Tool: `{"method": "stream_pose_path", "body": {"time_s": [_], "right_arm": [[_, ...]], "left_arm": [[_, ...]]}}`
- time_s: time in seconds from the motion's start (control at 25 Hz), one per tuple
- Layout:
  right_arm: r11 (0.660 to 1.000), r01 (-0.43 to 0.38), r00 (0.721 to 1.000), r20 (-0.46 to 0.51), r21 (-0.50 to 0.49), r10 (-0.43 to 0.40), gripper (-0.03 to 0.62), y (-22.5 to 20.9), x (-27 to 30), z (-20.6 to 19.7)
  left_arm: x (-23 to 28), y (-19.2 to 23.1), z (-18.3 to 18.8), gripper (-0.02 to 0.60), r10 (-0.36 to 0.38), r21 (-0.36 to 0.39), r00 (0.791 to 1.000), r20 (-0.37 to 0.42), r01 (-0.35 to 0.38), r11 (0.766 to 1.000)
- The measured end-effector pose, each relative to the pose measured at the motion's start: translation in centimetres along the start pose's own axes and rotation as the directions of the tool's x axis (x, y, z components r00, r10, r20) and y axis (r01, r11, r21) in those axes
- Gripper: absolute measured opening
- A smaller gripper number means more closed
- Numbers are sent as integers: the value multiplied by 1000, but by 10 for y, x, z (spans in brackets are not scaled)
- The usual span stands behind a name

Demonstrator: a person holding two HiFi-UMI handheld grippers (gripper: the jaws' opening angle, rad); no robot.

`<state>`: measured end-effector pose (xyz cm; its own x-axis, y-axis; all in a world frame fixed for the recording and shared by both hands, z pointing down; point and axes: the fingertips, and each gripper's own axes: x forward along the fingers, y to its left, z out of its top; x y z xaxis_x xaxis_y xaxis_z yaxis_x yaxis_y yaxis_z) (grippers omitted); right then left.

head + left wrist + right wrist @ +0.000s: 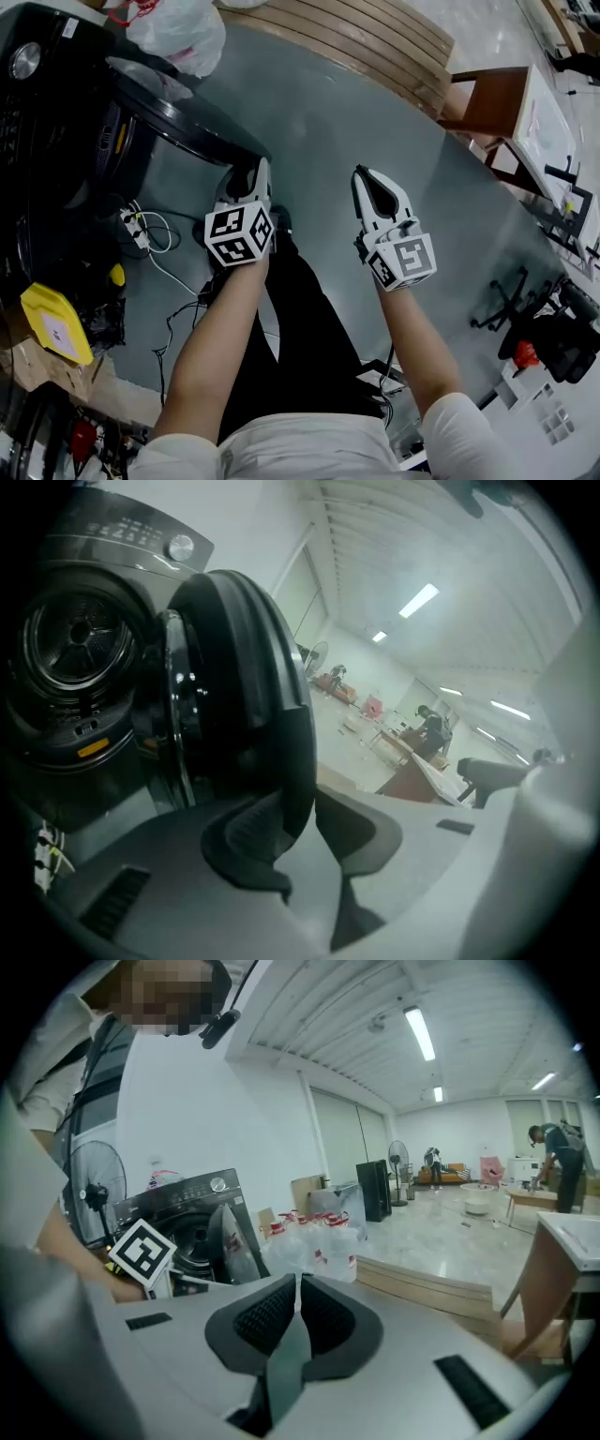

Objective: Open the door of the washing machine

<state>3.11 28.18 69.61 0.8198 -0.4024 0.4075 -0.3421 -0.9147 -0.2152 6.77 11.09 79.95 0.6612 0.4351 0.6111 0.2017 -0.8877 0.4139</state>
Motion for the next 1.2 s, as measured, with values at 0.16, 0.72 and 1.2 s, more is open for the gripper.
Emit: {"method": "stream_pose_path", "body": {"time_s": [0.16,0.72,1.2], "right_arm": [[999,36,999,-11,8,-35,42,-23,-15,-7],[999,-51,998,23,-7,51,43,1,7,6],[966,-215,951,197,-143,240,43,108,-2,163]], "left_arm": [[54,-36,24,86,-81,20,997,-15,82,996],[22,-53,56,35,-489,130,870,64,479,868],[-220,38,149,15,-286,282,919,270,208,937]]}}
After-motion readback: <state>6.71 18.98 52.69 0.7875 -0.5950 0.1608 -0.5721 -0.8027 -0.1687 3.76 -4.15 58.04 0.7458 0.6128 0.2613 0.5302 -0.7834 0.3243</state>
